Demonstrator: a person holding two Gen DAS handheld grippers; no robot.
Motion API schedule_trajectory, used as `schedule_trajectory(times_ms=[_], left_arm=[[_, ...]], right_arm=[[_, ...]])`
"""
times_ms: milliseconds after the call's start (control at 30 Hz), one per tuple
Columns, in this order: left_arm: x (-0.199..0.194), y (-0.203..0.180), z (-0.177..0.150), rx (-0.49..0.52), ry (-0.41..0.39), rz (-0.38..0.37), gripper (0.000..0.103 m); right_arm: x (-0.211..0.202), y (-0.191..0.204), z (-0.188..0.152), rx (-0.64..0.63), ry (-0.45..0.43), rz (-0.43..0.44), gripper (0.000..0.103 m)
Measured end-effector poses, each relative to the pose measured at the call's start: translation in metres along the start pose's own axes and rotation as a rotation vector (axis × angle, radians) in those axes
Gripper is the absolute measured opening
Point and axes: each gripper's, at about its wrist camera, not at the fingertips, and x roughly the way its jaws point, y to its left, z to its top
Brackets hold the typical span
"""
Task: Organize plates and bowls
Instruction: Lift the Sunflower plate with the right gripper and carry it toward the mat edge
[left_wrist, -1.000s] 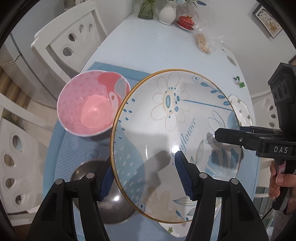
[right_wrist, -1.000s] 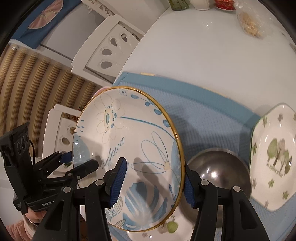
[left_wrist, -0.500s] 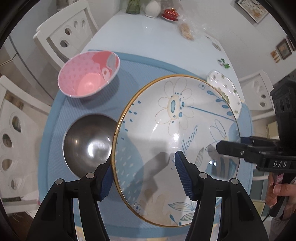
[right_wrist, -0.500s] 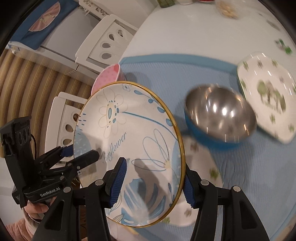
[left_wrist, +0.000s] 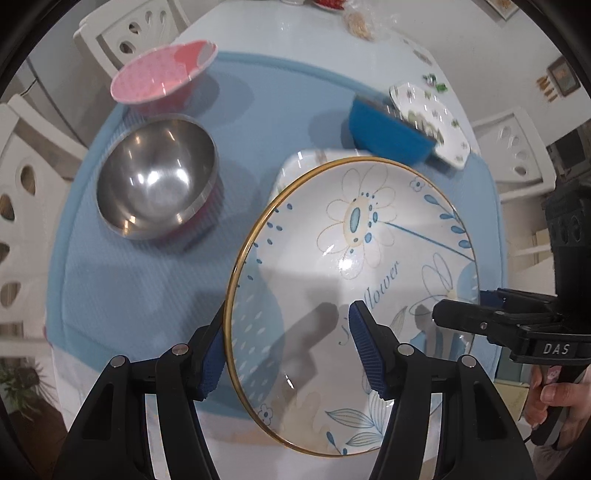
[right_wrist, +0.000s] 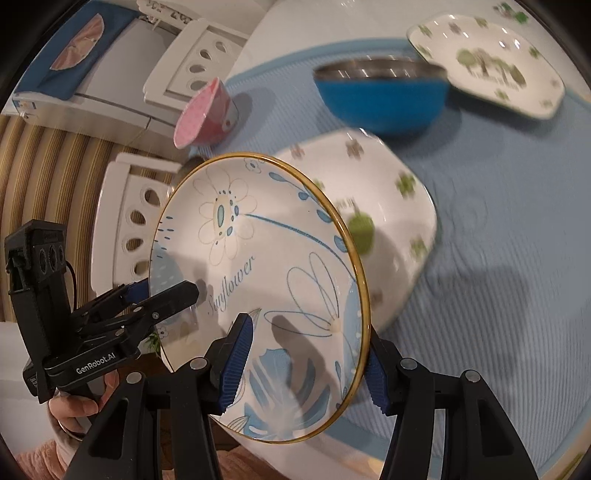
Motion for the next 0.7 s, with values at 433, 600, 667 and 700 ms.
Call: schedule_trajectory(times_ms=[433, 600, 667, 700], left_arm=[[0.039, -0.050, -0.071, -0.013, 0.110, -0.018, 0.059], [0.051, -0.067, -0.085, -0.003, 0.136, -0.027, 0.059], [0.056, -0.071, -0.089, 0.001, 0.145, -0.024, 0.059], [0.058, -0.072, -0.091, 0.001, 0.150, -0.024, 0.059]], right_arm=[[-0.003, -0.057, -0.072, 0.049, 0.060, -0.010, 0.056], [-0.004, -0.081, -0.094, 0.063, 0.079, -0.021, 0.056], [-0.003, -0.088, -0.102, 0.072, 0.085, -0.015, 0.056], [-0.002, -0.090, -0.104, 0.074, 0.089, -0.014, 0.055]])
